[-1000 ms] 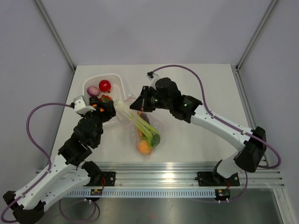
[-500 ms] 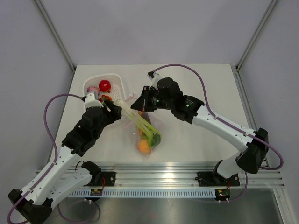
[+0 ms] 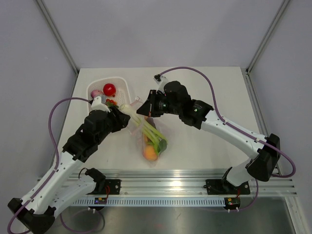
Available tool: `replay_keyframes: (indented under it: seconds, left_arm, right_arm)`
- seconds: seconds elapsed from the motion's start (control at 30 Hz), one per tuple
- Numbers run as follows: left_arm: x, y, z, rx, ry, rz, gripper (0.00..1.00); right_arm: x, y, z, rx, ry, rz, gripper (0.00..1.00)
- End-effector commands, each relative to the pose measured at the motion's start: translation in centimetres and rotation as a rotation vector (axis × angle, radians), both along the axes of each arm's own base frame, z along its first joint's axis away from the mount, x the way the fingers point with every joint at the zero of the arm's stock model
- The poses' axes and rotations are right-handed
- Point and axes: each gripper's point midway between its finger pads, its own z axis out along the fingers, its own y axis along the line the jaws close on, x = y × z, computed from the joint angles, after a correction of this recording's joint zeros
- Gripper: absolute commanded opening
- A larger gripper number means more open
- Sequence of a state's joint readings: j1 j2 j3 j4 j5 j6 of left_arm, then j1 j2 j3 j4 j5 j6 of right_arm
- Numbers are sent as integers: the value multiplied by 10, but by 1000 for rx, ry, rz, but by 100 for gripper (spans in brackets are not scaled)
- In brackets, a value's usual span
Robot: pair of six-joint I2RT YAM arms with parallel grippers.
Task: Place the food in the zip-top bag and seal the zipper
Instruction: Adjust the zipper food storage bag at the center of the board.
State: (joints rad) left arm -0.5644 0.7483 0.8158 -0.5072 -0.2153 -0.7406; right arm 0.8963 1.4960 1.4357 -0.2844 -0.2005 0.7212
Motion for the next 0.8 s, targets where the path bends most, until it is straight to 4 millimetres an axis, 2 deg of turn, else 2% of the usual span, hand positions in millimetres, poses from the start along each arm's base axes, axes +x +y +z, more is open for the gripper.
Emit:
replay_keyframes:
  seconds: [0.0, 0.07, 0.2, 0.3, 0.47, 0.6, 0.77]
  left_arm:
    - [-3, -9, 41, -66, -72, -55, 49]
    - [-4, -10, 44, -65, -77, -67, 54]
    - [-6, -16, 42, -70, -64, -97, 46]
    - [-7, -17, 38, -66, -44, -106, 46]
    - [-10, -10, 28, 9, 21, -98, 57]
    - [-10, -5, 25, 36, 32, -80, 48]
    - [-13, -2, 27, 37, 36, -74, 45]
  right_arm:
    - [-4, -1, 36, 77, -84, 3, 2]
    - [-4, 0, 36, 78, -84, 6, 2]
    - [-4, 0, 36, 76, -81, 8, 2]
    - [-4, 0, 35, 73, -84, 7, 2]
    - [-3, -1, 34, 69, -83, 0, 2]
    - [-2, 1, 31, 66, -80, 3, 2]
    - [-2, 2, 30, 63, -76, 1, 2]
